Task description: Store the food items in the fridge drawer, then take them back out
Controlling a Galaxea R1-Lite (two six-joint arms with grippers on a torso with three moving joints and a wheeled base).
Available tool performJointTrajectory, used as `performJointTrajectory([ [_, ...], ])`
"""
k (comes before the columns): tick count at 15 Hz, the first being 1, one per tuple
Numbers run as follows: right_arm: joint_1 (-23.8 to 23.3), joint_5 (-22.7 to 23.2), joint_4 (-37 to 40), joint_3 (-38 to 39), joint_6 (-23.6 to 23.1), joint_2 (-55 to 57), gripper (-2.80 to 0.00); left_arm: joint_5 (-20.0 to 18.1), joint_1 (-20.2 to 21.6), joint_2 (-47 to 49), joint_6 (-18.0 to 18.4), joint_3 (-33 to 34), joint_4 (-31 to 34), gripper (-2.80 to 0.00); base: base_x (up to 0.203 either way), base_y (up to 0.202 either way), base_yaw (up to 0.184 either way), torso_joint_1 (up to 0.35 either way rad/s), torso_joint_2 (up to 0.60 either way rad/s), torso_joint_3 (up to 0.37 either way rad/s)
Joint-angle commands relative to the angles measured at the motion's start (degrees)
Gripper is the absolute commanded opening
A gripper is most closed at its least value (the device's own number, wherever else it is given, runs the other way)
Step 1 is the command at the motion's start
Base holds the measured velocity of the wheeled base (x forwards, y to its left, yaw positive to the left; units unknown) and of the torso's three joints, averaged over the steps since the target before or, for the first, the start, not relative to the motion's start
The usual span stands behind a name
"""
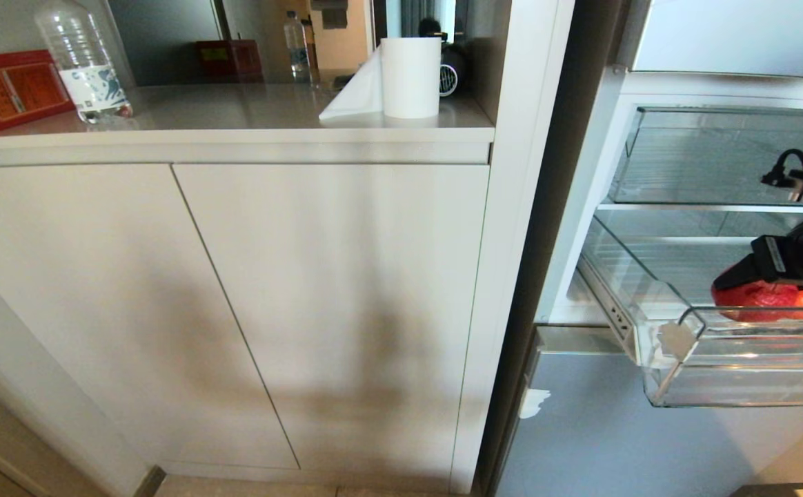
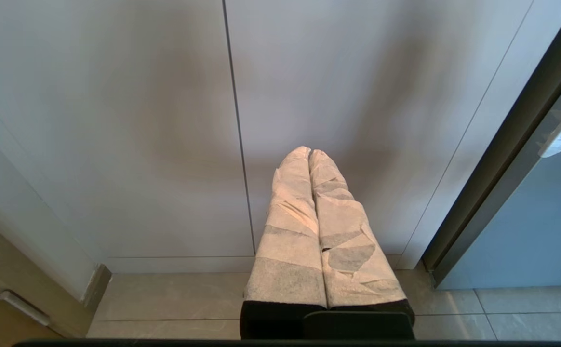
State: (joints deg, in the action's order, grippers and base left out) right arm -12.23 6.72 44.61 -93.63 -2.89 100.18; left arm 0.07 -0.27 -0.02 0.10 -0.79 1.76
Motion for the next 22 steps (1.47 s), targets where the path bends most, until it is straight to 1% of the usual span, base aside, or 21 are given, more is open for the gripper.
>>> performJointTrajectory([
  [1,0.0,0.3,0.0,1.0,0.1,-7.7,-2.8,0.0,0.0,0.0,0.0,0.0,0.0,-2.8,0.0,0.0,0.0,0.0,0.0,0.0],
  [4,0.0,0.8,-0.3,4.3,0.4,-16.5,-2.8,0.0,0.0,0.0,0.0,0.0,0.0,-2.8,0.0,0.0,0.0,0.0,0.0,0.0],
  [6,0.0,1.4,-1.6,8.7,0.4,-24.7,-2.8,0.0,0.0,0.0,0.0,0.0,0.0,-2.8,0.0,0.0,0.0,0.0,0.0,0.0],
  [7,0.0,1.5,-3.2,12.1,0.5,-29.3,-2.8,0.0,0.0,0.0,0.0,0.0,0.0,-2.8,0.0,0.0,0.0,0.0,0.0,0.0],
  [9,0.0,1.6,-8.8,22.1,0.6,-39.9,-2.8,0.0,0.0,0.0,0.0,0.0,0.0,-2.8,0.0,0.0,0.0,0.0,0.0,0.0],
  [12,0.0,1.7,-20.1,39.2,0.3,-55.6,-2.8,0.0,0.0,0.0,0.0,0.0,0.0,-2.8,0.0,0.0,0.0,0.0,0.0,0.0],
  [15,0.2,2.2,-26.5,54.3,0.0,-69.6,-2.8,0.0,0.0,0.0,0.0,0.0,0.0,-2.8,0.0,0.0,0.0,0.0,0.0,0.0],
  [17,0.3,4.3,-31.9,65.6,-0.4,-76.5,-2.8,0.0,0.0,0.0,0.0,0.0,0.0,-2.8,0.0,0.0,0.0,0.0,0.0,0.0],
  [19,0.3,5.9,-36.8,76.0,-2.4,-81.6,-2.8,0.0,0.0,0.0,0.0,0.0,0.0,-2.8,0.0,0.0,0.0,0.0,0.0,0.0],
  [22,0.3,6.5,-46.2,89.5,-5.6,-83.7,-2.8,0.0,0.0,0.0,0.0,0.0,0.0,-2.8,0.0,0.0,0.0,0.0,0.0,0.0],
])
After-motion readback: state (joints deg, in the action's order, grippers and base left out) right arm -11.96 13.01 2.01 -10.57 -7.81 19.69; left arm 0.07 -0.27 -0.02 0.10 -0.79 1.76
